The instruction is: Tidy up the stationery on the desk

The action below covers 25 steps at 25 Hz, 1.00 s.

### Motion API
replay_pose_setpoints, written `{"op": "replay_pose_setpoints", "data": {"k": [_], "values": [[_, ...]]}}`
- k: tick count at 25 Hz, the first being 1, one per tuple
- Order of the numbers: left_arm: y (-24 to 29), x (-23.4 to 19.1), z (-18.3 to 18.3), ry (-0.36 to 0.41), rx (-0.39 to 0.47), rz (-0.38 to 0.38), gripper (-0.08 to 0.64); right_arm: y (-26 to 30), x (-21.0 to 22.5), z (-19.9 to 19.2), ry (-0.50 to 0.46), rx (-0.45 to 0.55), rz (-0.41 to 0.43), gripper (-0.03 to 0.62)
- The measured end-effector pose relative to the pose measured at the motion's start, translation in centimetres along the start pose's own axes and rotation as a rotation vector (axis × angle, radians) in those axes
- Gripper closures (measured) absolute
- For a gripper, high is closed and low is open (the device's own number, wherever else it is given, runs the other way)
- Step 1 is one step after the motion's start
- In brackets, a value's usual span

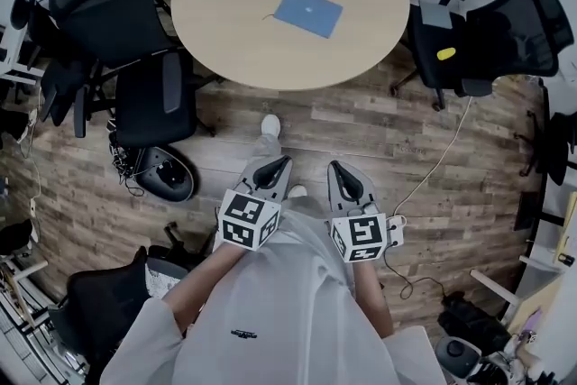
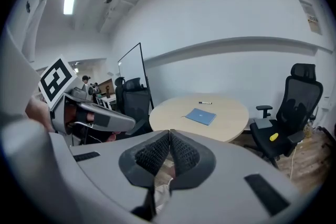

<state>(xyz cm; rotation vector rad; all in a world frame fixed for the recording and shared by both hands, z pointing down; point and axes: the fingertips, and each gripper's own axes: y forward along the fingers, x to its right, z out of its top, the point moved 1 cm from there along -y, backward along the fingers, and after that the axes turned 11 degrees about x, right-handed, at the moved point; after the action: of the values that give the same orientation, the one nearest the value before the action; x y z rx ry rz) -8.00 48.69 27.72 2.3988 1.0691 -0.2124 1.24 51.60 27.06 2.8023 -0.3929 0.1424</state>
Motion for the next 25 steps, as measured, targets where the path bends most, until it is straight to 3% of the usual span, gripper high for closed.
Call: {"op": "replay_pose_setpoints", "data": {"k": [5, 10, 16, 20, 25], "values": [[6.4, -5.1, 3.7, -0.027, 0.002, -0.016, 0.535, 7.9, 3.8, 2.0, -0.019, -0.023, -0.035, 0.558], [12.6, -11.6, 8.7, -0.042, -0.033, -0.078, 0.535, 16.9, 7.2, 5.4, 0.059, -0.031, -0.071, 0.558], [20.1, -18.1, 12.5, -0.023, -0.081, -0.127, 0.534, 26.6, 12.2, 8.2, 0.067, -0.056, -0.143, 0.557], [24.1, -21.4, 13.8, -0.023, -0.1, -0.117, 0.534, 31.9, 15.1, 9.2, 0.038, -0.07, -0.165, 0.557], [28.1, -22.9, 15.4, -0.064, -0.101, -0.076, 0.534, 36.0, 18.2, 10.4, 0.034, -0.088, -0.126, 0.555]]}}
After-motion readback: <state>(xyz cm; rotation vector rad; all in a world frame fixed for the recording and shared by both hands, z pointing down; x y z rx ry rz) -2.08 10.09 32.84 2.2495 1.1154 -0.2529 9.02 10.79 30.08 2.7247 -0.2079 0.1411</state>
